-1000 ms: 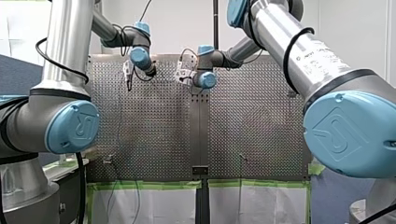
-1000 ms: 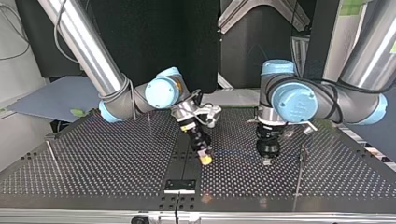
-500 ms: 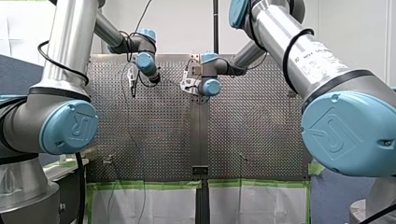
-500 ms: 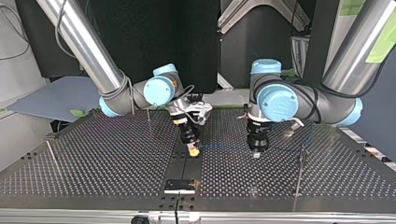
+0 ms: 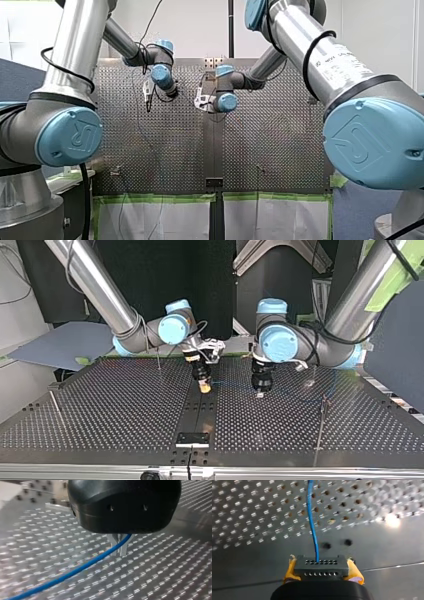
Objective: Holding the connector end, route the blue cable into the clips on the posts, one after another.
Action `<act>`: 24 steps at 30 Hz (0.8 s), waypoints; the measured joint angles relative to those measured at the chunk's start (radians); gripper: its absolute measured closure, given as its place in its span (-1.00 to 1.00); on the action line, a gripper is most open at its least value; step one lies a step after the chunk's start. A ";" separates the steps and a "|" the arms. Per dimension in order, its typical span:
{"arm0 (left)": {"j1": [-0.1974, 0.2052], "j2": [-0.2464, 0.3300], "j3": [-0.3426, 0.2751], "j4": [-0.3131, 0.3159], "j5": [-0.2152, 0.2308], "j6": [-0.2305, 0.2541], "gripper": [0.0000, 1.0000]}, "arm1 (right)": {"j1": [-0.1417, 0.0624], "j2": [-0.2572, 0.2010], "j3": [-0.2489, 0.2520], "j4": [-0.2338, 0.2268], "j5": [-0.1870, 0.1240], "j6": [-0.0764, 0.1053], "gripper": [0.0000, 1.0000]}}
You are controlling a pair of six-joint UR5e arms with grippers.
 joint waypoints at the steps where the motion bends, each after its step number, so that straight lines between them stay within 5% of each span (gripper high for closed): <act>1: -0.005 -0.007 0.000 0.000 -0.001 0.001 1.00 | 0.000 0.000 0.008 -0.001 0.003 -0.003 1.00; 15: -0.063 -0.059 -0.010 0.020 -0.035 0.018 1.00 | -0.012 0.000 0.133 -0.083 0.033 -0.016 1.00; 24: -0.097 -0.080 -0.075 0.095 -0.048 0.008 1.00 | -0.021 0.001 0.203 -0.125 0.037 -0.022 1.00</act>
